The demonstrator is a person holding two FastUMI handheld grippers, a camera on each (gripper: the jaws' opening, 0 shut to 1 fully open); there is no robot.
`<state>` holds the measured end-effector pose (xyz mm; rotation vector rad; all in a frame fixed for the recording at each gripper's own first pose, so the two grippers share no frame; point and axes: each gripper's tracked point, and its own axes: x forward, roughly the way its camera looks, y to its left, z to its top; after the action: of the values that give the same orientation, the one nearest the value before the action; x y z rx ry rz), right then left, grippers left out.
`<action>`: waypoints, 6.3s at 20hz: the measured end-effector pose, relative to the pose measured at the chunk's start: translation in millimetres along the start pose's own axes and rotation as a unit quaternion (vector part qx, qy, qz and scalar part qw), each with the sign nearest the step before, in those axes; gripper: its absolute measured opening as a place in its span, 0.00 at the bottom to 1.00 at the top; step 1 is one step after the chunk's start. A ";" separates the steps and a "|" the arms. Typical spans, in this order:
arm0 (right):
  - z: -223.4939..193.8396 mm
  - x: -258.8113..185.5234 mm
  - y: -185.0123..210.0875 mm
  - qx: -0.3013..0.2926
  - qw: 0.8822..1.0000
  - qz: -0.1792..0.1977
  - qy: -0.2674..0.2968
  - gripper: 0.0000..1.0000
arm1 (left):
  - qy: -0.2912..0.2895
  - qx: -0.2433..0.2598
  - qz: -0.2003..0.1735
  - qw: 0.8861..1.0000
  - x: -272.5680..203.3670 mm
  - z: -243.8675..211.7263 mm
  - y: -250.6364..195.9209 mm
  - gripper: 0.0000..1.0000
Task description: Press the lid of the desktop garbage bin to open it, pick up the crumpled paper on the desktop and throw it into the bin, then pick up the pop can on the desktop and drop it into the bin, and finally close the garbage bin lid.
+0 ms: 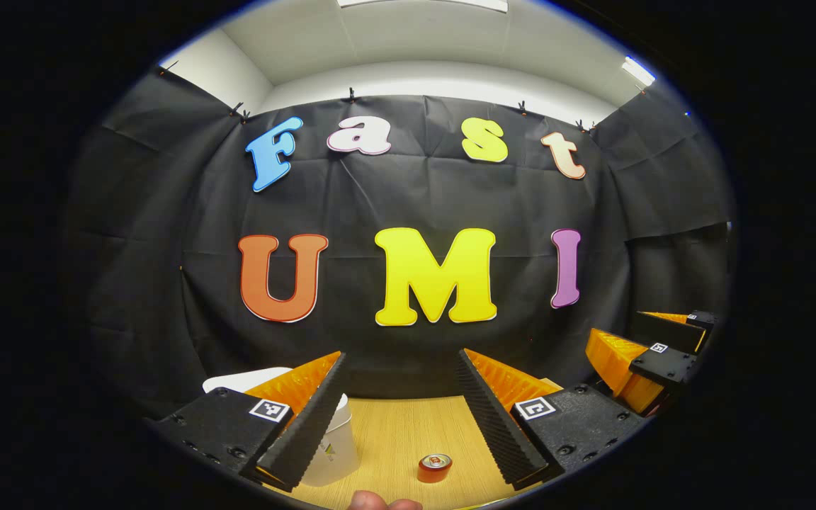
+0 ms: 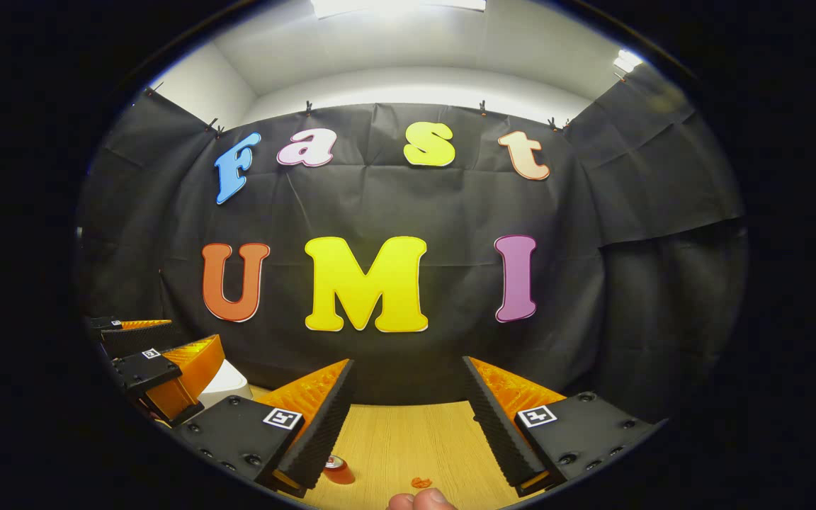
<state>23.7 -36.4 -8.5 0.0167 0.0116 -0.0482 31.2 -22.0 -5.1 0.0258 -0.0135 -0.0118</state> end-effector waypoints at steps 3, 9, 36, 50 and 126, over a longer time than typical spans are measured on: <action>-3.1 -0.3 -2.7 0.000 1.000 0.000 0.004 0.94 | 0.006 -0.001 -0.001 1.000 1.3 -4.0 -3.2 0.99; -5.4 2.0 -1.6 0.000 1.000 0.009 0.008 0.92 | -0.004 0.005 0.015 1.000 3.4 1.1 3.5 0.99; -6.6 34.4 -18.6 -0.042 0.998 0.051 0.020 0.94 | 0.068 -0.012 0.293 0.953 56.1 -59.9 153.4 0.31; -23.0 36.8 -29.4 -0.057 0.997 0.037 0.039 0.94 | 0.172 -0.048 0.305 0.935 66.9 -141.6 157.3 0.03; -229.4 24.2 -52.8 -0.026 0.970 0.077 0.229 0.95 | 0.077 0.020 -0.014 0.997 -20.8 -41.4 -5.7 0.98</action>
<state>42.8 -86.4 -239.0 -0.0247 0.4731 0.1127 11.0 -26.3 -47.0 0.0662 0.1410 -0.0372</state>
